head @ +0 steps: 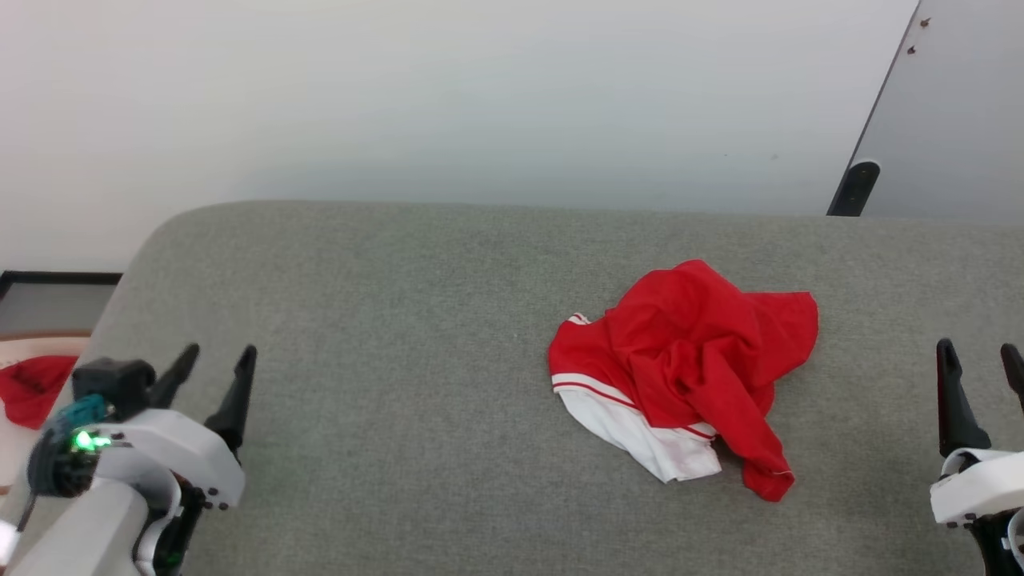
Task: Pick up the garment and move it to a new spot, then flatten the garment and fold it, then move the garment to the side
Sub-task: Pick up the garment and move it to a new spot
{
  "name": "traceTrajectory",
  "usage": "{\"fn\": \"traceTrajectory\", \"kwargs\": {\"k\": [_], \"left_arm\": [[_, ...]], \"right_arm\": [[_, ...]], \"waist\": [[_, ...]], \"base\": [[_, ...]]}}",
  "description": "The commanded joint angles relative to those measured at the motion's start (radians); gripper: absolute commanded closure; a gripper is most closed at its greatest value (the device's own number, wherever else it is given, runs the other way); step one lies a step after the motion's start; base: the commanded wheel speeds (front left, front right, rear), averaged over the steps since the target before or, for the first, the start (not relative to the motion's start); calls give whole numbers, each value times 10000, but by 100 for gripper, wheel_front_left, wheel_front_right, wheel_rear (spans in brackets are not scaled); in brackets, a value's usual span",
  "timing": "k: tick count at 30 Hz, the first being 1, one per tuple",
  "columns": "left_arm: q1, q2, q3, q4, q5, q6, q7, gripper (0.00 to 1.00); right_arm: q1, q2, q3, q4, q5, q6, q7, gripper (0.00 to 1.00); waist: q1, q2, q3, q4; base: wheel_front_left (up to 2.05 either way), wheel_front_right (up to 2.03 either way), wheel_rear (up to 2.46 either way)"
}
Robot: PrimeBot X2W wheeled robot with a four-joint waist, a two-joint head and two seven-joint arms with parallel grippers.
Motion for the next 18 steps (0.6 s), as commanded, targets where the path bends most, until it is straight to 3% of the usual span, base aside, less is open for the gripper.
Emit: {"fn": "traceTrajectory", "kwargs": {"k": [1, 8, 18], "left_arm": [[271, 19, 399, -319, 438, 133, -39, 0], [1508, -45, 2057, -1801, 1931, 421, -40, 0], [2306, -435, 2931, -2052, 2621, 215, -39, 0]], "right_arm": [[-4, -2, -23, -179, -64, 38, 29, 0], [-132, -42, -14, -747, -16, 38, 245, 0], [71, 70, -116, -419, -96, 38, 139, 0]], "waist": [[0, 0, -41, -64], [0, 0, -54, -293], [0, 0, 11, -330]], "base": [[0, 0, 0], [0, 0, 0], [0, 0, 0]]}}
